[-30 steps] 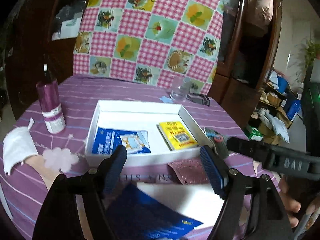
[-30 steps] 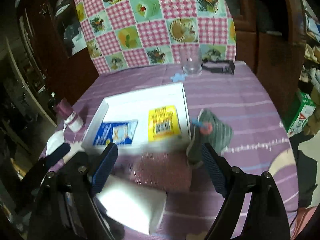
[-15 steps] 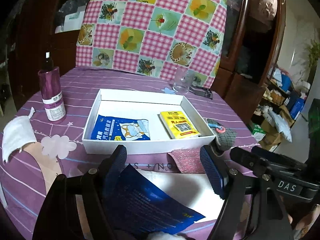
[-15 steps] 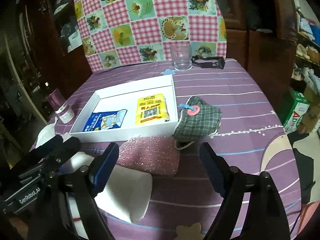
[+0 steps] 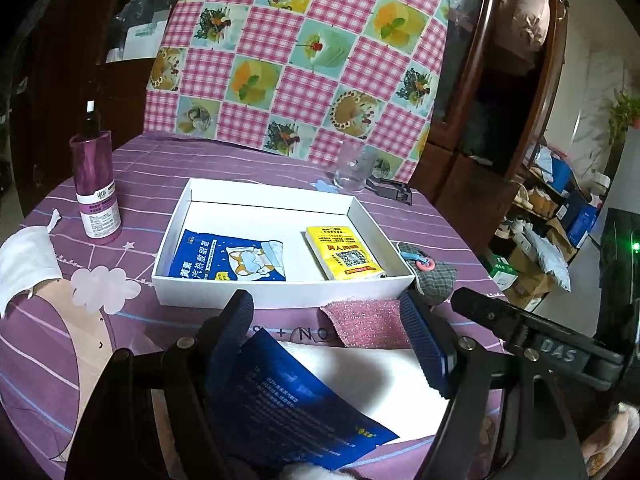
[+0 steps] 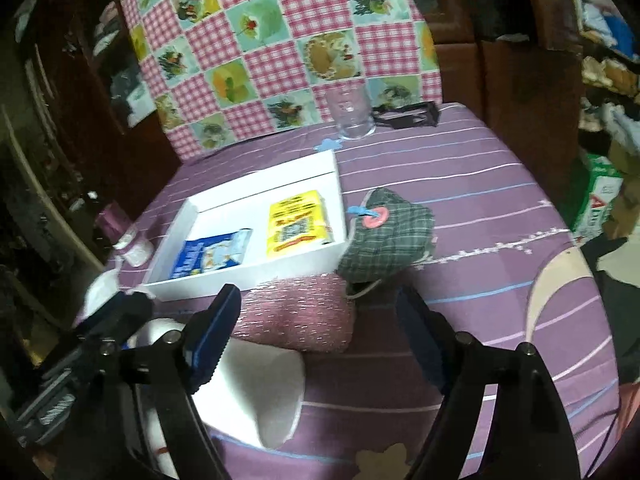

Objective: Organize soft objects
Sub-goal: 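Move the right tool to the green plaid pouch beside the box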

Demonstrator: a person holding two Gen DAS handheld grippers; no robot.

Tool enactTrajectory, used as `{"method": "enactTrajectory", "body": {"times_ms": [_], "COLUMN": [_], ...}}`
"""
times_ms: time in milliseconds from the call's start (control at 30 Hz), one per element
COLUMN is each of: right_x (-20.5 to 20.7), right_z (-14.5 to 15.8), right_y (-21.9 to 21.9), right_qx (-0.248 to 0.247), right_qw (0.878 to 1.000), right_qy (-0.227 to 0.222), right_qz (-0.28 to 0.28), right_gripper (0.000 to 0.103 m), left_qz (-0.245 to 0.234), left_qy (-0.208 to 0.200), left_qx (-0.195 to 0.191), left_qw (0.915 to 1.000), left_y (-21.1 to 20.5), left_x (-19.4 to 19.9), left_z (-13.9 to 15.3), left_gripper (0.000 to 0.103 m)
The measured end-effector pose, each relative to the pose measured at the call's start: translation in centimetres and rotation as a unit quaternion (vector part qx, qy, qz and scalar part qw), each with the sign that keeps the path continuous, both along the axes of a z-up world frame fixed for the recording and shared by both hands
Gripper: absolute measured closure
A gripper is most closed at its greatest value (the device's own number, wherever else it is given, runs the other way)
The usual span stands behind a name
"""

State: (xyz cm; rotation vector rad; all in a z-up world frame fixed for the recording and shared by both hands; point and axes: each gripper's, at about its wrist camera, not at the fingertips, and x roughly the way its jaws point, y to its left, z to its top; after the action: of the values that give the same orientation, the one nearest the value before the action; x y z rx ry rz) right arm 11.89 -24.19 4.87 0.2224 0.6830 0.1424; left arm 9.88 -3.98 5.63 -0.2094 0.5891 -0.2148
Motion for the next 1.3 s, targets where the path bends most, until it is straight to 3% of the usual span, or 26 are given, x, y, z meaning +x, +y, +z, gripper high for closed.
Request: {"method": "enactTrajectory", "body": {"times_ms": [133, 367, 567, 667, 733, 800, 867, 1033, 1167, 1300], "right_x": [-0.6, 0.9, 0.4, 0.3, 0.4, 0.7, 1.3, 0.6, 0.3, 0.2], "right_z": [0.4, -1.0, -0.6, -0.5, -0.6, -0.7, -1.1, -0.4, 0.3, 0.7], "right_y": [0.1, -0.3, -0.5, 0.6, 1.1, 1.0, 0.0, -1.0, -1.4, -1.4], "right_qx": [-0.025, 0.007, -0.026, -0.083, -0.107, -0.094, -0.046, -0.044, -0.025, -0.026], "right_qw": [0.999, 0.999, 0.999, 0.996, 0.994, 0.995, 0.999, 0.999, 0.999, 0.999], "right_qy": [-0.037, 0.029, -0.002, -0.017, -0.026, -0.015, 0.006, -0.022, -0.030, -0.025], "right_qz": [-0.023, -0.020, -0.033, -0.023, -0.010, 0.002, 0.010, -0.023, -0.016, -0.009], "right_gripper": [0.023, 0.023, 0.024, 0.032, 0.043, 0.065, 0.074, 0.074, 0.044, 0.041], "left_qz": [0.002, 0.003, 0.004, 0.006, 0.007, 0.008, 0.007, 0.003, 0.001, -0.007], "left_qy": [0.000, -0.002, 0.000, 0.002, 0.002, 0.001, 0.001, -0.001, -0.003, -0.006], "left_qx": [-0.001, 0.011, 0.014, 0.017, 0.020, 0.022, 0.024, 0.023, 0.022, 0.019], "left_qw": [1.0000, 0.9999, 0.9999, 0.9998, 0.9998, 0.9997, 0.9997, 0.9997, 0.9998, 0.9998], "left_y": [-0.1, -0.3, -0.4, -0.5, -0.6, -0.6, -0.7, -0.7, -0.8, -1.0], "left_x": [-0.1, -0.1, 0.0, 0.0, 0.0, 0.0, 0.0, -0.1, -0.2, -0.4], "left_z": [0.0, -0.1, -0.1, -0.3, -0.3, -0.4, -0.4, -0.4, -0.3, -0.3], "left_gripper": [0.027, 0.027, 0.027, 0.027, 0.027, 0.027, 0.027, 0.027, 0.027, 0.027]}}
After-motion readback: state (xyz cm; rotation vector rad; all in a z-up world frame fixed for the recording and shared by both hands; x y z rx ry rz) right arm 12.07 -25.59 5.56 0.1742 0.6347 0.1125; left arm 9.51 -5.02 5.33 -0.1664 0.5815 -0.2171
